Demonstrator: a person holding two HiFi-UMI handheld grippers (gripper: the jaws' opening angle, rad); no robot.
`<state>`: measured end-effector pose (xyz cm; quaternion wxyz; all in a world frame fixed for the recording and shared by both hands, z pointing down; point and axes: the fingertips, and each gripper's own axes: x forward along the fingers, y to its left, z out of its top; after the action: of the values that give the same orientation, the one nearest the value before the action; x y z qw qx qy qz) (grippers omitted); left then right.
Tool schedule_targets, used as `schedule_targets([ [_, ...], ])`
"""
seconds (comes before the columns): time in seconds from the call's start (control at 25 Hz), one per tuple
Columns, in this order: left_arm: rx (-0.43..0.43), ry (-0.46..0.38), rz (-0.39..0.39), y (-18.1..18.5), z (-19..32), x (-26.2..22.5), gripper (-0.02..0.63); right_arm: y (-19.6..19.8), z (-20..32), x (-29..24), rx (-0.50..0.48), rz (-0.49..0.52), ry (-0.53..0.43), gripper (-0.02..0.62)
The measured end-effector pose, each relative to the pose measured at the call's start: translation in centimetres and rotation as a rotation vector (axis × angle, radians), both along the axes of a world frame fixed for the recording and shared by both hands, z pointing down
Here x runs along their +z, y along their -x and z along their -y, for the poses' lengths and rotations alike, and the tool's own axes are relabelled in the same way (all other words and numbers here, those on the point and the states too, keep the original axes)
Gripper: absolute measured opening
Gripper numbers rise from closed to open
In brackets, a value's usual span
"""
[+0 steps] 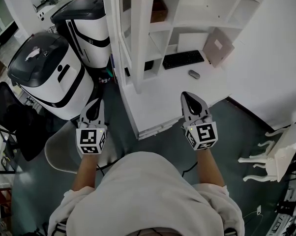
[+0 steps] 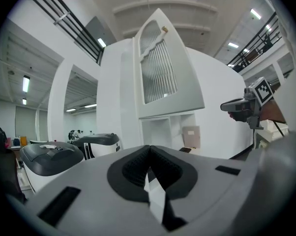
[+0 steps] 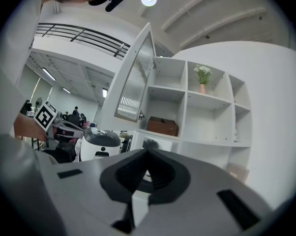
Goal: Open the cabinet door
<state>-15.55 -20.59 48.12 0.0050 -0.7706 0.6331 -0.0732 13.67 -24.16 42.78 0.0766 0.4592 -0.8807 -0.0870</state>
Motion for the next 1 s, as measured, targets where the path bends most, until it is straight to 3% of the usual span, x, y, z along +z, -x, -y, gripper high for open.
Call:
schedule_targets([
  [1.0, 0.013, -0.002, 0.007, -0.34, 0.35, -0.14, 0.0, 0.63, -0.48, 0.66, -0.013, 0.004, 0.009, 0.002],
])
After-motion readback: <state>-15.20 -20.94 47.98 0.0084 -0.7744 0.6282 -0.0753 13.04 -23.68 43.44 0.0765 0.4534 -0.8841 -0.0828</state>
